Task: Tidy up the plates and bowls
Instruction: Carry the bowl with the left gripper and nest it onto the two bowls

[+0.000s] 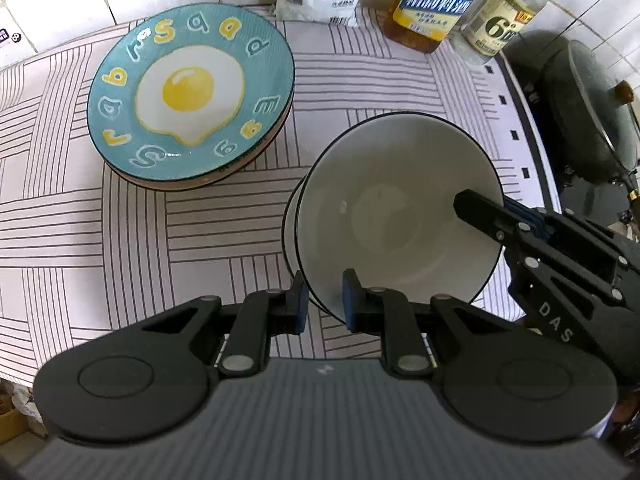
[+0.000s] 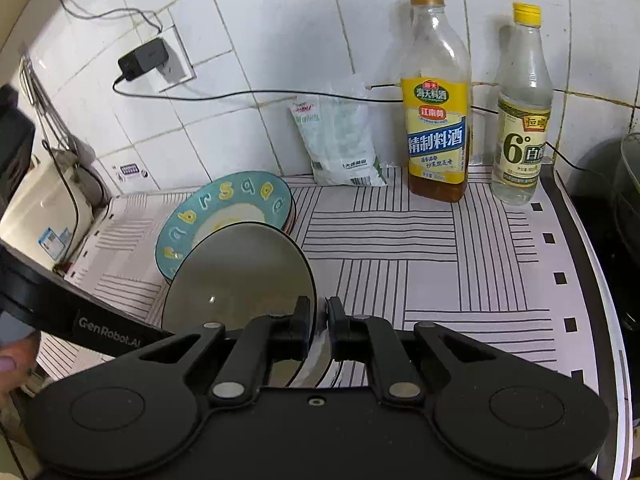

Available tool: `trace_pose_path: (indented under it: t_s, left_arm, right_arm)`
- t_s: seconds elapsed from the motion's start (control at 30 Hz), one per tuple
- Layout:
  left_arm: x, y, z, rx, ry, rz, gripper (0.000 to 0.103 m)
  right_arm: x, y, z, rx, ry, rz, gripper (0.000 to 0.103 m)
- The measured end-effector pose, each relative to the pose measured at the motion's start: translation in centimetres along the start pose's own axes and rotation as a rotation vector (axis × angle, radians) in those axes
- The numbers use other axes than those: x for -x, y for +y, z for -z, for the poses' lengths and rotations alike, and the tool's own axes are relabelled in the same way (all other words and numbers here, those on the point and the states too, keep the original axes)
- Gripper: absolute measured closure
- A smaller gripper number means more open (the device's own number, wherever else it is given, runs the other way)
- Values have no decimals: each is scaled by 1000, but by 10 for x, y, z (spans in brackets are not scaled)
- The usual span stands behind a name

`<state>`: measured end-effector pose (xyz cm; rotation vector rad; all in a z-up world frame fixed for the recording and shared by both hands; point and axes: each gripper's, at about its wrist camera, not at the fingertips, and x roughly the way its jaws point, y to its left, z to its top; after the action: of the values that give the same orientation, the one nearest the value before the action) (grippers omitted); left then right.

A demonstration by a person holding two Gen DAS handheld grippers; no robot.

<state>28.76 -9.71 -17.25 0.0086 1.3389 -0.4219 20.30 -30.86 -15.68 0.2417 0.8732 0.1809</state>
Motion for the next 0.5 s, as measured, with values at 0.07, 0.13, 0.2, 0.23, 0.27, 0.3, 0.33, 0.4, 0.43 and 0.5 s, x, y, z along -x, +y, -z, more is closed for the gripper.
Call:
trace_pose_path:
  t_s: [0.07,0.13,0.2,0.23,0.27,0.3,0.33,0.4,0.43,0.5]
  left_arm:
    - [-3,2,-1,4,19,-2,87]
    - [-6,2,-3,2,43,-4,86]
    - [-9,0,-5,-8,65,-7,85]
    - [-11,0,-5,-11,73,-10,84]
    - [-12,-1,-6,-15,79,-15,84]
    - [-13,-2,-6,-18,85,-19,84]
    - [-14,-1,-7,-19,89,-21,84]
    - [-16,0,-8,-18,100,-20,83]
    - [-17,1,-9,-20,105,-20,81]
    - [-18,1,-11,-23,108,-22,80]
  right_arm:
    - [-2,3,1,18,3,7,91]
    - [-4,8,2,50,4,19,91]
    - [-6,11,3,74,11,35,92]
    - [-8,13,4,89,14,45,92]
    - [-9,14,5,101,16,53,92]
    - [-10,15,5,116,19,59,92]
    - [-11,16,5,128,20,64,92]
    - [-13,20,5,163,19,80,92]
    - [-14,22,5,180,18,88,93]
    - [-15,26,5,221,21,110,93]
